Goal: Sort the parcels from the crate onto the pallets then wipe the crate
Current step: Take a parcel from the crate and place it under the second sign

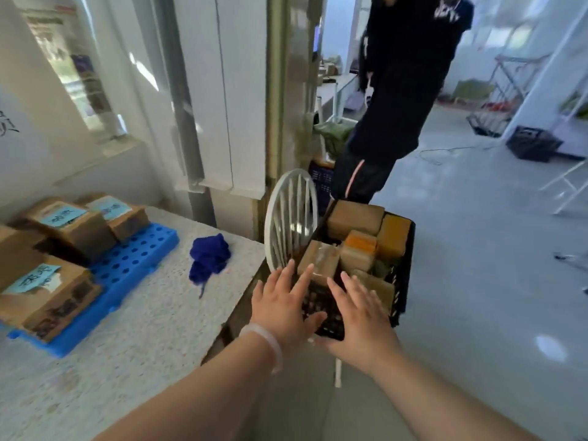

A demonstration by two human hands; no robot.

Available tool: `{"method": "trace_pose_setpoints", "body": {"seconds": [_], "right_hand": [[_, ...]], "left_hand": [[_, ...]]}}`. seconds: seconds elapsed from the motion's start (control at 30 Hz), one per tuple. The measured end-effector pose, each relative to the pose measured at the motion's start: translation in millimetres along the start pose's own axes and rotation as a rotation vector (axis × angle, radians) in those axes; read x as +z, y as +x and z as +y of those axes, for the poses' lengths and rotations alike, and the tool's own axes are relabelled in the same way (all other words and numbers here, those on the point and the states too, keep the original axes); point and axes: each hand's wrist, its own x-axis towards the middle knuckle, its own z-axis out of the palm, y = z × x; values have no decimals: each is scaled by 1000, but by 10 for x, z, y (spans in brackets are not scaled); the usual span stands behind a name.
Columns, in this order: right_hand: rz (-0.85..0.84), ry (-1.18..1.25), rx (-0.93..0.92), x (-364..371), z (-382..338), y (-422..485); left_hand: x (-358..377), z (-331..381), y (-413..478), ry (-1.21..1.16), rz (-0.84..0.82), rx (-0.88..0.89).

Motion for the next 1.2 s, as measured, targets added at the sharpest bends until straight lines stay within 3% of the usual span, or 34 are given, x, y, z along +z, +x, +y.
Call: {"method": "trace_pose_setpoints", "body": {"seconds": [0.27, 0.83, 1.2], "right_hand": [[-17, 73, 162, -35, 493, 37], [-77, 215, 595, 162, 1066, 1352], [-122, 444, 806, 240, 1507, 1920]], "left_hand": [[165, 360, 481, -15, -90, 87], [579, 189, 2295, -28, -349, 272], [1043, 330, 3063, -59, -508, 235]]}}
